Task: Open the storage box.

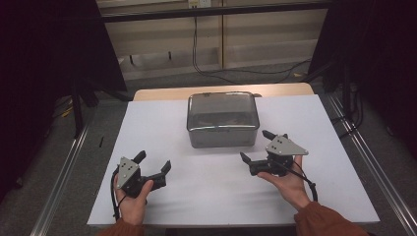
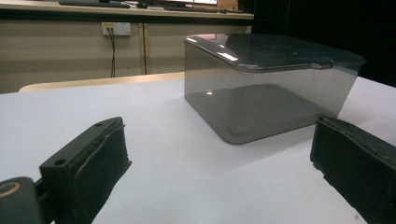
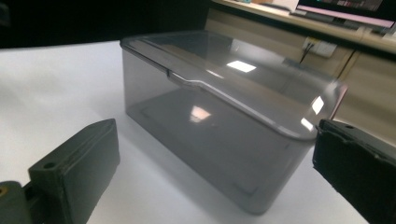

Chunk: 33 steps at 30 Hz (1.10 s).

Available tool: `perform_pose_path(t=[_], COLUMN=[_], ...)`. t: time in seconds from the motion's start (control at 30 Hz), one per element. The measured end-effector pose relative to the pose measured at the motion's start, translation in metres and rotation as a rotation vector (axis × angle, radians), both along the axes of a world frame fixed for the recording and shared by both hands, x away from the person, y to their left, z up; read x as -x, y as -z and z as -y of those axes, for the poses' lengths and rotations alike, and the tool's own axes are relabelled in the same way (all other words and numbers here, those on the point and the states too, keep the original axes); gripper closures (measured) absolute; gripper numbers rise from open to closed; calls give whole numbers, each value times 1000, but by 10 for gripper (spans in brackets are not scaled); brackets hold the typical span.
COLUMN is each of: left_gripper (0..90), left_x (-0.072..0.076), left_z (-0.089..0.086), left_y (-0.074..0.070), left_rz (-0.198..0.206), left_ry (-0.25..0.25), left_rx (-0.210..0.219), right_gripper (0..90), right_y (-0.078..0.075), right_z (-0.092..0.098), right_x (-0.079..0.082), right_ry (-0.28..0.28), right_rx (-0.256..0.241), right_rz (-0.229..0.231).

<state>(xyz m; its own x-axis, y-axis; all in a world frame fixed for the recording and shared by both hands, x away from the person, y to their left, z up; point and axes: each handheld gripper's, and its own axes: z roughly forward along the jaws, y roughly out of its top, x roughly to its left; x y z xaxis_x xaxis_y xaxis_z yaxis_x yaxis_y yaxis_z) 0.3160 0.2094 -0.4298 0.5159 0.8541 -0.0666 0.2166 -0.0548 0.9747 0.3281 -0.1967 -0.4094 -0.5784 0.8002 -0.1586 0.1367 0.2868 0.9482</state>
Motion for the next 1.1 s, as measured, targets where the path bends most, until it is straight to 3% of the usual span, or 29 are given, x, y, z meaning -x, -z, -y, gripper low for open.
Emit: perform_pose_path(t=[0.17, 0.23, 0.27, 0.37, 0.43, 0.47, 0.5, 0.53, 0.63, 0.67, 0.8, 0.9, 0.93, 0.97, 1.03, 1.1], left_gripper=[37, 37, 37, 37, 37, 37, 36, 36, 36, 36, 36, 36, 36, 36, 36, 36], left_x=[-1, -1, -1, -1, -1, -1, -1, -1, -1, -1, -1, -2, -2, -2, -2, -3], left_z=[-1, -1, -1, -1, -1, -1, -1, -1, 0, 0, 0, 0, 0, 0, 0, 0], left_y=[0, 0, 0, 0, 1, 0, 0, 0, 1, 1, 1, 1, 0, 0, 0, 0], left_rz=[-7, -8, -10, -10, -12, -10, -11, -11, -12, -11, -12, -18, -18, -16, -18, -19], left_ry=[-3, -3, -2, -2, -3, -3, -2, -2, -1, -3, 2, 7, 7, 6, 8, 10], left_rx=[-6, -6, -5, -8, -7, -8, -9, -9, -11, -13, -15, -15, -15, -18, -15, -14], right_gripper=[33, 35, 50, 63, 92, 92, 112, 112, 140, 140, 189, 213, 239, 239, 274, 288], right_y=[-11, -12, -14, -14, -14, -14, -13, -13, -12, -12, -10, -9, -9, -9, -8, -7], right_z=[-10, -12, -18, -23, -32, -32, -39, -39, -49, -49, -60, -64, -68, -68, -73, -75], right_x=[-3, -4, -5, -6, -8, -8, -9, -9, -10, -10, -14, -16, -18, -18, -19, -20], right_ry=[-12, -13, -15, -23, -34, -34, -34, -34, -48, -48, -50, -44, -27, -27, -19, -17], right_rx=[103, 121, 177, 216, 285, 285, 347, 347, 422, 422, 544, 583, 633, 633, 693, 717], right_rz=[81, 94, 122, 145, 173, 173, 197, 197, 231, 231, 283, 300, 312, 312, 328, 338])
